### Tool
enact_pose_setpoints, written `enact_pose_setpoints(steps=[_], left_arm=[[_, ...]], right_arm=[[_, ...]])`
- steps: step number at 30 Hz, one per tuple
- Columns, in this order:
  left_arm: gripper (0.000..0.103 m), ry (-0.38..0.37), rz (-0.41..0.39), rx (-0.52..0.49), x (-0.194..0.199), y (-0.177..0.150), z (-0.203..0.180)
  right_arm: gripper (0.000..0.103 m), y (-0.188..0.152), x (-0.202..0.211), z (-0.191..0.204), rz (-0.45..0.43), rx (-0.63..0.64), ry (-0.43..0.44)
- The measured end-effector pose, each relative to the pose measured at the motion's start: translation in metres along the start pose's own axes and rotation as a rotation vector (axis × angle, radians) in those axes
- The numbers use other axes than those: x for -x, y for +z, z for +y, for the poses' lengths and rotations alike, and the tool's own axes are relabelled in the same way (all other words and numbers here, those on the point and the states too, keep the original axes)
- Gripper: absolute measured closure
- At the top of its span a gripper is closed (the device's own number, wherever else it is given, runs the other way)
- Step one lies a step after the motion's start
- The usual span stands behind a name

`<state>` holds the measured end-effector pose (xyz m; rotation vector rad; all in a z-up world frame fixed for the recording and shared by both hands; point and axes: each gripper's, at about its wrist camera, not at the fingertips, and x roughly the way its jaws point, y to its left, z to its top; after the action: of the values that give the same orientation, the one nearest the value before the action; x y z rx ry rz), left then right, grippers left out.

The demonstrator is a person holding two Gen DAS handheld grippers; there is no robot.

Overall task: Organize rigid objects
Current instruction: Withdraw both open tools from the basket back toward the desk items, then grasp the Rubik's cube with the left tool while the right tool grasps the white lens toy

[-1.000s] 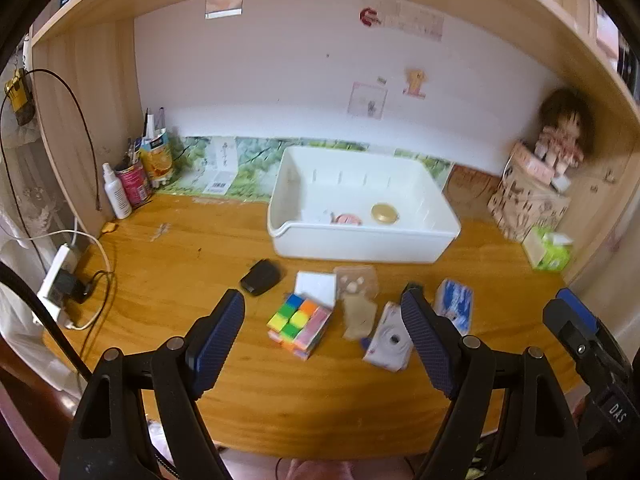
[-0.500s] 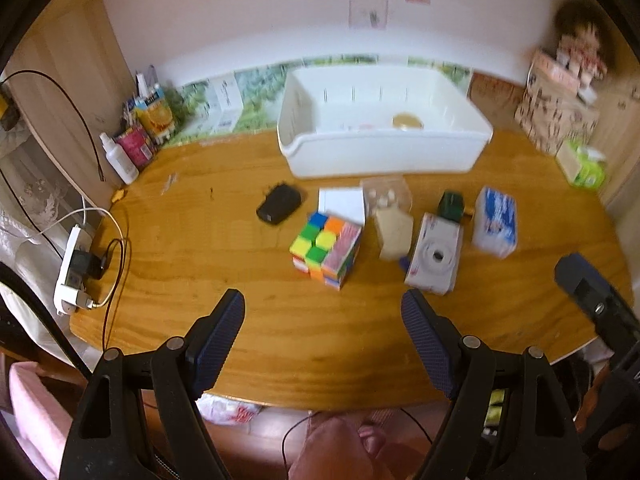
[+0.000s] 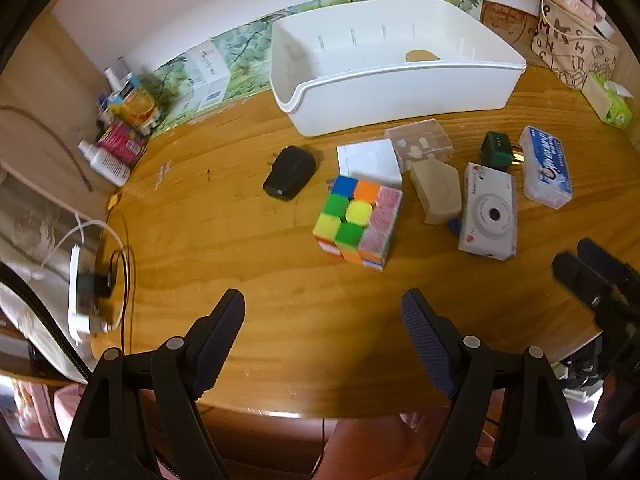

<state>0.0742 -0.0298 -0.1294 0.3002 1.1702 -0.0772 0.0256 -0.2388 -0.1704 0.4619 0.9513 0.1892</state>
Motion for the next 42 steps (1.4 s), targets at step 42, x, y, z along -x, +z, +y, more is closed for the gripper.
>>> enact_pose_setpoints(steps=[42], left_arm=[[0.026,-0.360,0.221,-0.437,-0.102,0.071,-0.026]], right_arm=[[0.023,0.007,-0.097,0.039,0.029,-0.076,-0.442]])
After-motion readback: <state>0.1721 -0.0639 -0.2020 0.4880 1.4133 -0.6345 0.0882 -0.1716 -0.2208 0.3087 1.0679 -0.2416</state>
